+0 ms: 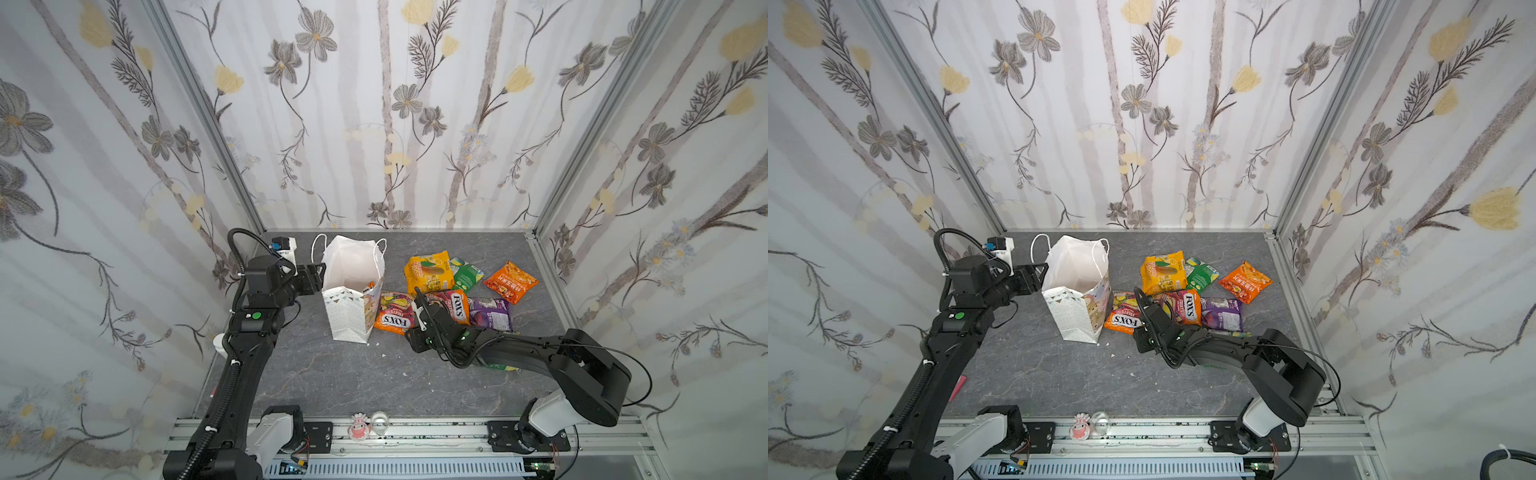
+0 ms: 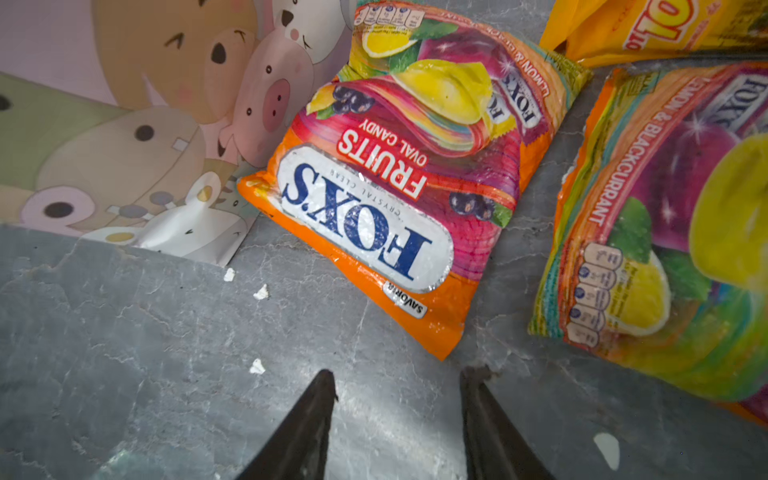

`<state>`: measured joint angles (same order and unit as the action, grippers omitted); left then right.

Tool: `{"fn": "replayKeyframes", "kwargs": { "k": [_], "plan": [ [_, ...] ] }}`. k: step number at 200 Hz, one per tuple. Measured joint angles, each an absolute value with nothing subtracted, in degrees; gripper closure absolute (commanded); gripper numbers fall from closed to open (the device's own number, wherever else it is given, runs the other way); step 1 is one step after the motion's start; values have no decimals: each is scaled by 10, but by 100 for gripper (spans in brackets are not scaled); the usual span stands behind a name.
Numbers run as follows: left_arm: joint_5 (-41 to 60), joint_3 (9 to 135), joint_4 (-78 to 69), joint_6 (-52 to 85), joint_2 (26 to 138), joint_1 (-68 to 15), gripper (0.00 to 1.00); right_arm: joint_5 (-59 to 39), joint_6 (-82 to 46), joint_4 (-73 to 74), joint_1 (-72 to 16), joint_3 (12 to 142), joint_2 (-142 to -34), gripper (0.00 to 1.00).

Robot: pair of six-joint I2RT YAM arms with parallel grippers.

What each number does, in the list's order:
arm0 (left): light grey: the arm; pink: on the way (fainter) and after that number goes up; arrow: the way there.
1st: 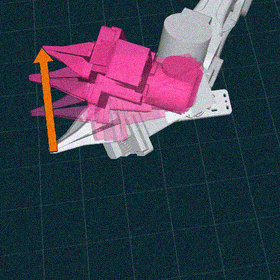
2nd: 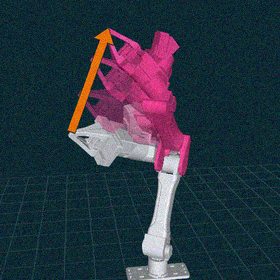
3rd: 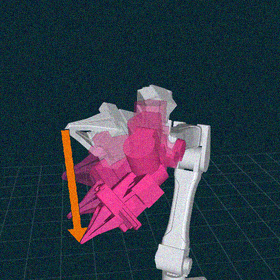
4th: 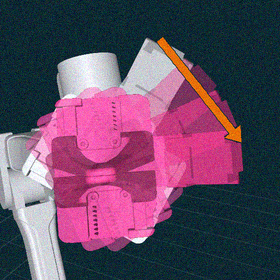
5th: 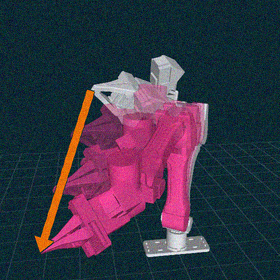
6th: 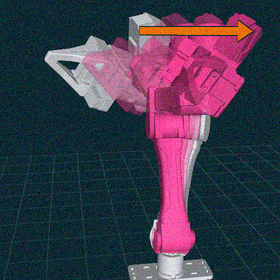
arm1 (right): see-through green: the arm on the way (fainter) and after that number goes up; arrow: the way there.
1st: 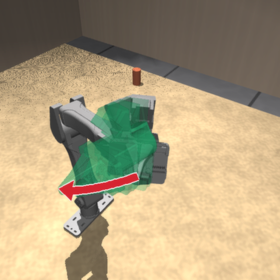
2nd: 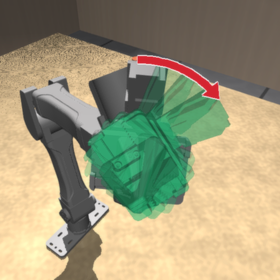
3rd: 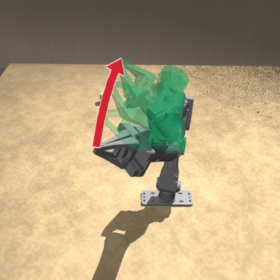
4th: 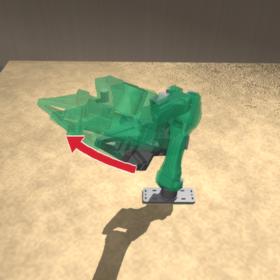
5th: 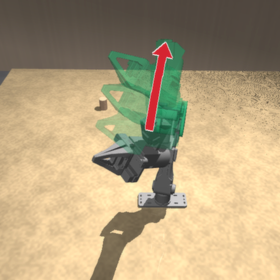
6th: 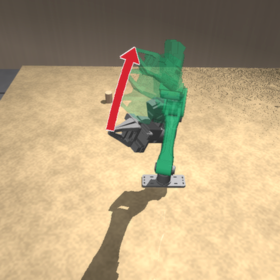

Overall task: Place the snacks into the paper bag
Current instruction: 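Lower the right gripper onto the second orange FOX'S Fruits bag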

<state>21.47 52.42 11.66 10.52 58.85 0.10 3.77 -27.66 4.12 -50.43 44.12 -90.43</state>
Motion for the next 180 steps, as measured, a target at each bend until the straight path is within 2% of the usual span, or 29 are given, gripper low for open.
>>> {"fn": "replayKeyframes", "kwargs": {
  "k": [54,94,144,180],
  "plan": [
    [214,524,113,105,588,1,32,51,-248,35,-503,491,-975,45],
    [212,524,113,105,588,1,32,55,-243,31,-503,494,-977,42],
    [212,524,113,105,588,1,32,64,-239,30,-503,492,-979,34],
    [212,524,113,105,588,1,32,78,-234,18,-503,502,-995,33]
  ]
}}
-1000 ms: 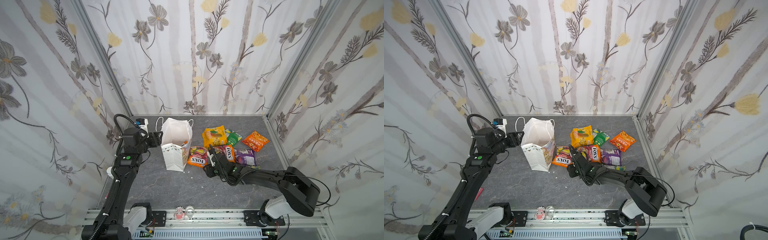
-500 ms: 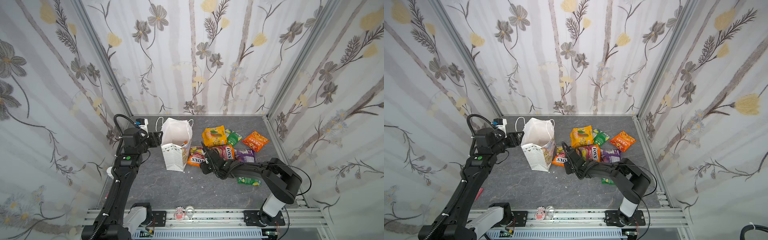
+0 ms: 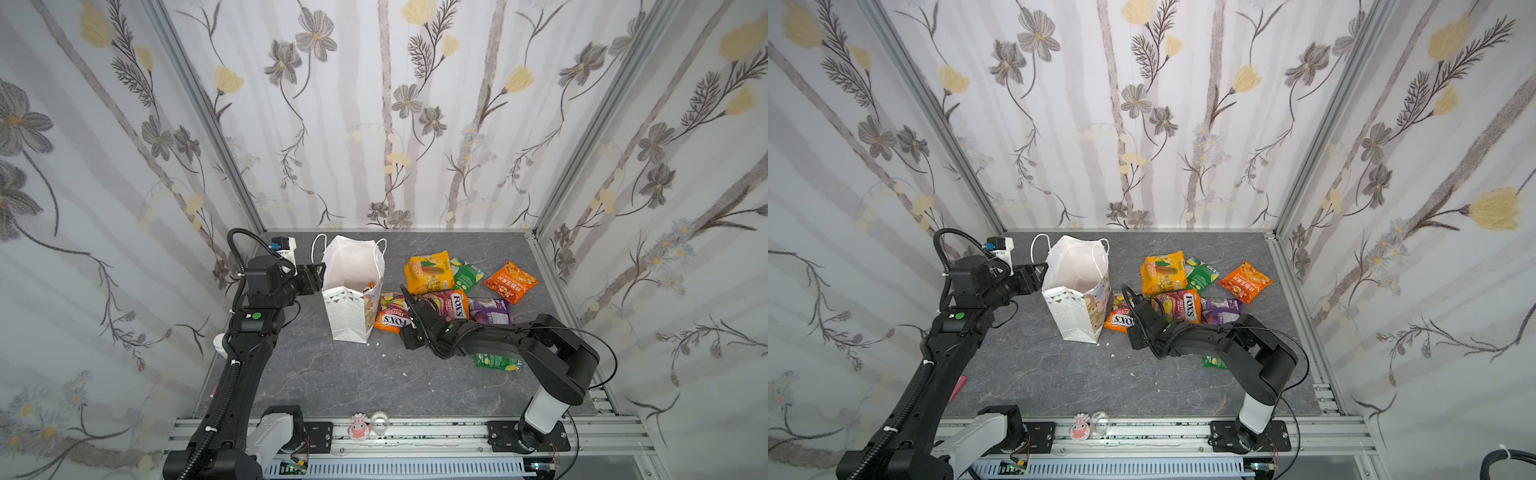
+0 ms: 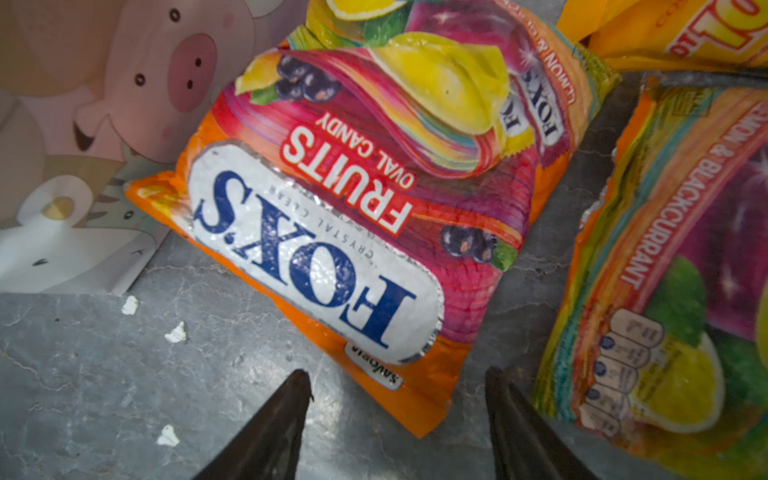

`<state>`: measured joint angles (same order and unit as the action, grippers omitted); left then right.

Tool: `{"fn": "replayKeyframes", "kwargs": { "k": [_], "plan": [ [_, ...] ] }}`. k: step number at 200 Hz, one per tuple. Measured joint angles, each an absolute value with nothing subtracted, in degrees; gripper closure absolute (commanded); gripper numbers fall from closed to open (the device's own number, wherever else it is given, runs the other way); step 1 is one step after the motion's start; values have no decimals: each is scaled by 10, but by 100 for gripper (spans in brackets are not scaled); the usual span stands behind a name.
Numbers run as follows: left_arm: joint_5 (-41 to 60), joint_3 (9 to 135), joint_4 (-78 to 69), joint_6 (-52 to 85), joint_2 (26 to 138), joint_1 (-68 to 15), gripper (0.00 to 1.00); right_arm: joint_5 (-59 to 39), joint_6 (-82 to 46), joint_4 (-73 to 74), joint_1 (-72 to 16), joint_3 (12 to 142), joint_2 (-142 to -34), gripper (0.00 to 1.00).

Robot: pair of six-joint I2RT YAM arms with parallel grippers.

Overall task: Place the snacks into the paper bag
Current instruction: 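Lower the right gripper onto the second orange FOX'S Fruits bag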

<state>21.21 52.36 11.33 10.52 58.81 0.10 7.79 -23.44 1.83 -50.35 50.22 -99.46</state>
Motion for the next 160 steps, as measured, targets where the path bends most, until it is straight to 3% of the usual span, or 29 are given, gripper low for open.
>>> {"fn": "replayKeyframes", "kwargs": {
  "k": [123,160],
  "plan": [
    [212,523,113,105,588,1,32,142,-224,-2,-518,552,-1045,33],
    [212,523,113,105,587,1,32,145,-224,1,-521,557,-1059,37]
  ]
}}
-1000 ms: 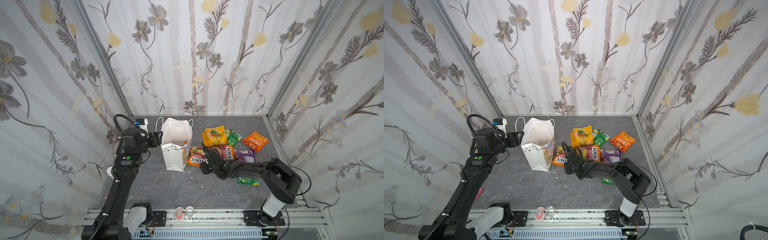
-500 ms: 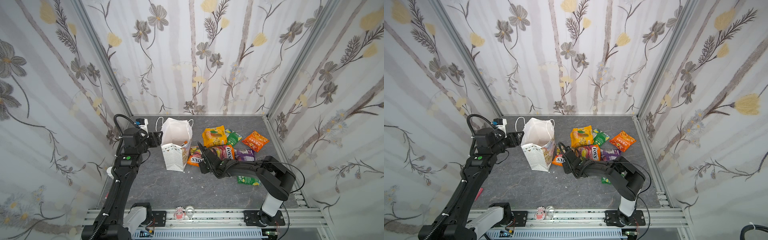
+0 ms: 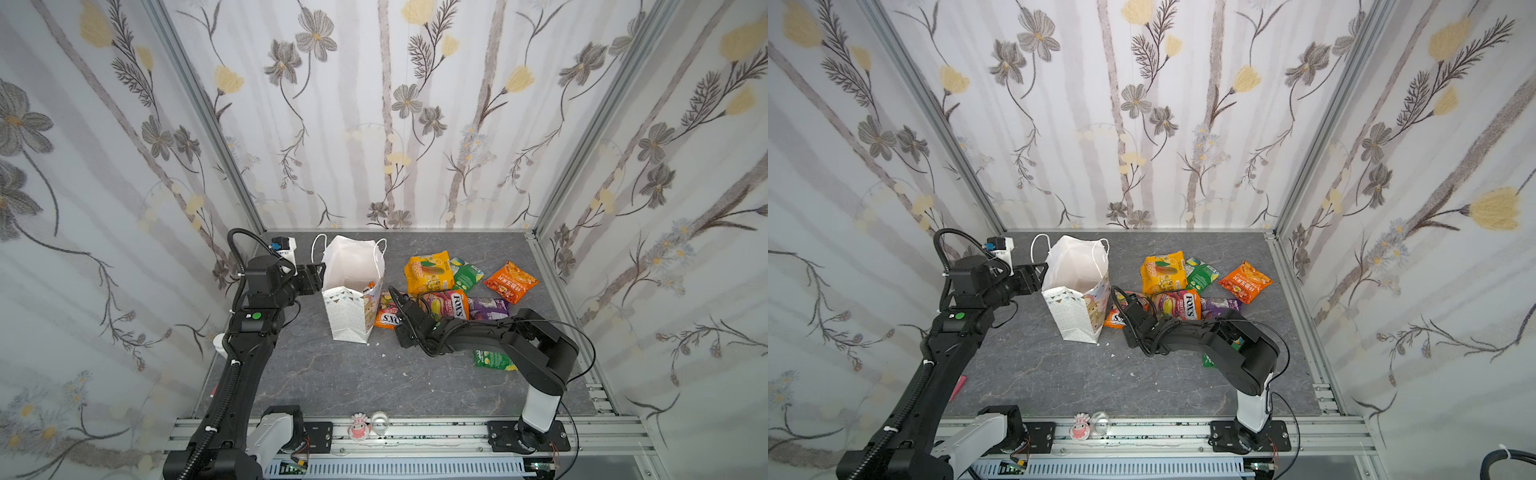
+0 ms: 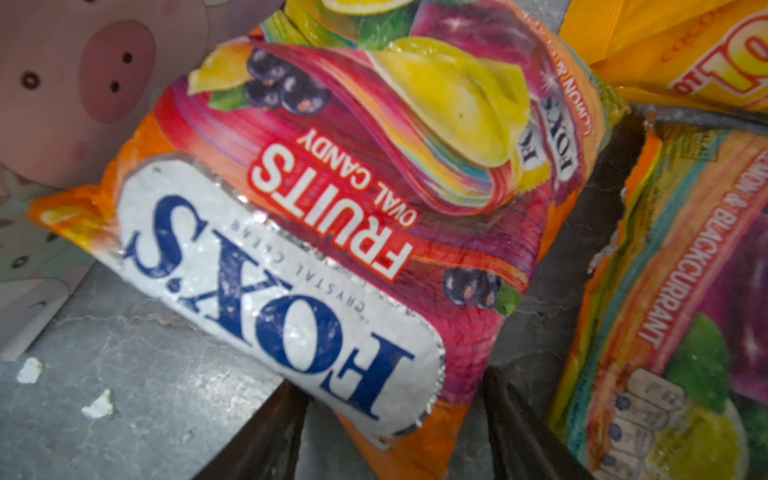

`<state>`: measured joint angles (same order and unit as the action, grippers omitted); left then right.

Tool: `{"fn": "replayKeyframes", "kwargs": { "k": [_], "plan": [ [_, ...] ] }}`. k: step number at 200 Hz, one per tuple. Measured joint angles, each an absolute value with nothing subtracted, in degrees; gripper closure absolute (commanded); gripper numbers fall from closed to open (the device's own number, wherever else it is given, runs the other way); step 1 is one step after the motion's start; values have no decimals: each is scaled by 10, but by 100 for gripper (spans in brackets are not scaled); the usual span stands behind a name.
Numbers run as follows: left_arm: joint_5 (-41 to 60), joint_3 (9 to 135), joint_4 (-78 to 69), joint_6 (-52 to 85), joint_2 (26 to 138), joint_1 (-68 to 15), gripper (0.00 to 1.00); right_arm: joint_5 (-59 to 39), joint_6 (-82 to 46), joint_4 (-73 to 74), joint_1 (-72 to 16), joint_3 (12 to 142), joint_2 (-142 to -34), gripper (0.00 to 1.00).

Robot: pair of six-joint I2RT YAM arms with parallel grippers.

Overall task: Place the snacks into the paper bag
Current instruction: 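Lower the right gripper onto the second orange FOX'S Fruits bag, then close the right gripper on the FOX'S bag's edge and lift it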

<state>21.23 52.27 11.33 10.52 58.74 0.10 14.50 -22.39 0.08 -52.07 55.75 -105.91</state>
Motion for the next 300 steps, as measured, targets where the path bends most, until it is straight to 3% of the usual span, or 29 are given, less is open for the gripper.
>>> {"fn": "replayKeyframes", "kwargs": {
  "k": [50,100,145,199,300],
  "plan": [
    [212,523,113,105,585,1,32,145,-224,24,-520,559,-1070,52],
    [212,522,113,105,583,1,32,145,-228,37,-519,556,-1072,62],
    [212,522,113,105,582,1,32,147,-236,43,-518,549,-1069,85],
    [212,520,113,105,579,1,32,138,-243,46,-518,535,-1054,100],
    [211,519,112,105,575,1,32,83,-250,11,-516,493,-941,100]
  ]
}}
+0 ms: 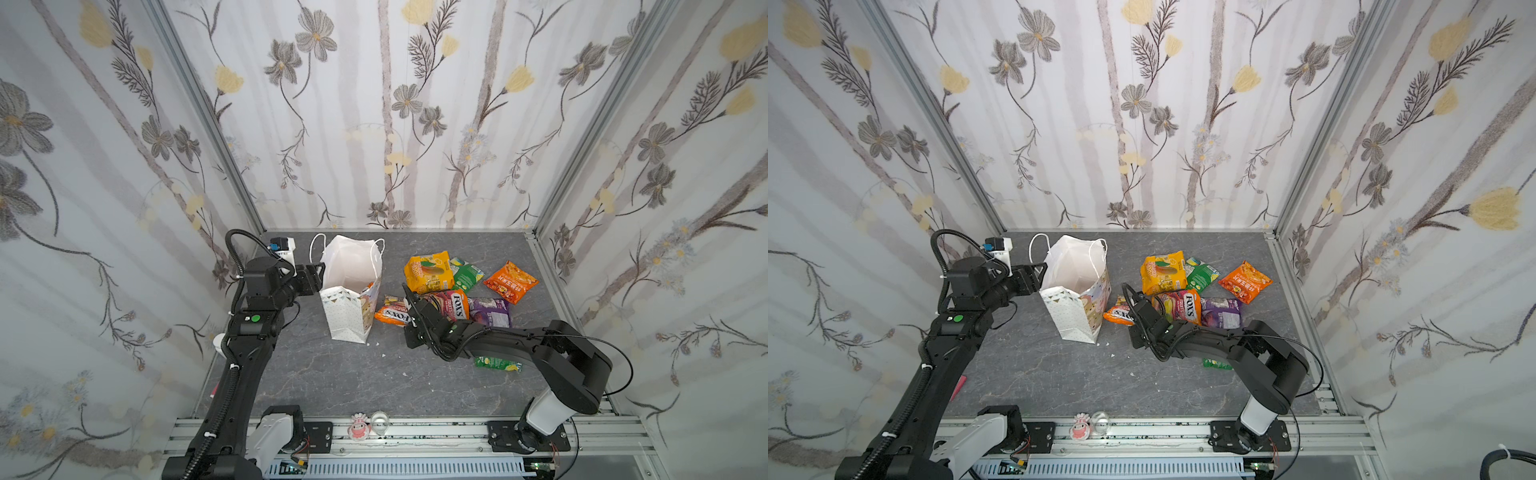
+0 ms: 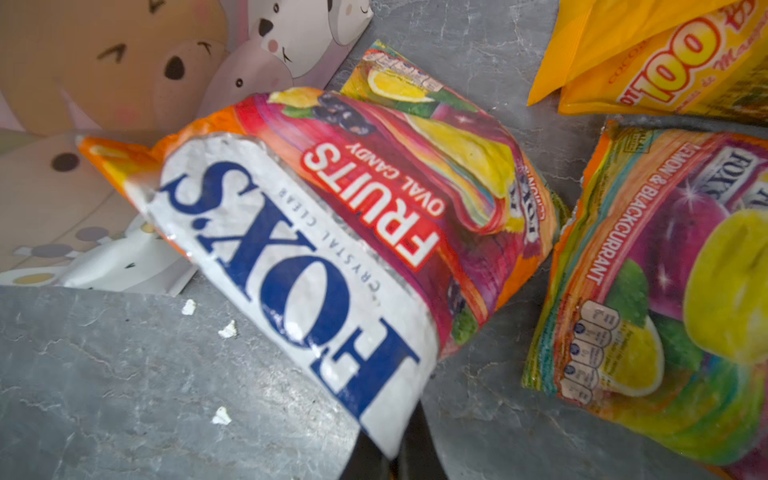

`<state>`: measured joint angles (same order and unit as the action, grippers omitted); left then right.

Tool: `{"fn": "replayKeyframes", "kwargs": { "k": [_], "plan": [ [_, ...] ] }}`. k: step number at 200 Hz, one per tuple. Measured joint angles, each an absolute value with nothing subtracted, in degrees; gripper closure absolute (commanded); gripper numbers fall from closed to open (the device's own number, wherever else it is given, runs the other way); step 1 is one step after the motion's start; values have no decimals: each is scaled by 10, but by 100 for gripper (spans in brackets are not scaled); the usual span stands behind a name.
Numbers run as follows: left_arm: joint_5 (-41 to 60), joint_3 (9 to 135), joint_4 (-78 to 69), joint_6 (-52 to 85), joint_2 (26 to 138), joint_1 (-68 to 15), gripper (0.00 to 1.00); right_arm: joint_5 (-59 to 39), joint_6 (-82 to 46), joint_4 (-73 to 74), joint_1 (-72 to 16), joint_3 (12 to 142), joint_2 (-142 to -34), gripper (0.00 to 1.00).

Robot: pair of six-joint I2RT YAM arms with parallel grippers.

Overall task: Place the snacks into the paper bag
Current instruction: 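Close the right gripper on the FOX'S bag's edge and lift it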

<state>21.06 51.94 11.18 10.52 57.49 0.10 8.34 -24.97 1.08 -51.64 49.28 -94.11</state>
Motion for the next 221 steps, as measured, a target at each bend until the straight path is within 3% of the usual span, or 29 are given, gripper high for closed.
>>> {"fn": "replayKeyframes", "kwargs": {
  "k": [221],
  "plan": [
    [212,515,106,105,561,1,31,-73,-250,15,-489,437,-727,100]
  ]
}}
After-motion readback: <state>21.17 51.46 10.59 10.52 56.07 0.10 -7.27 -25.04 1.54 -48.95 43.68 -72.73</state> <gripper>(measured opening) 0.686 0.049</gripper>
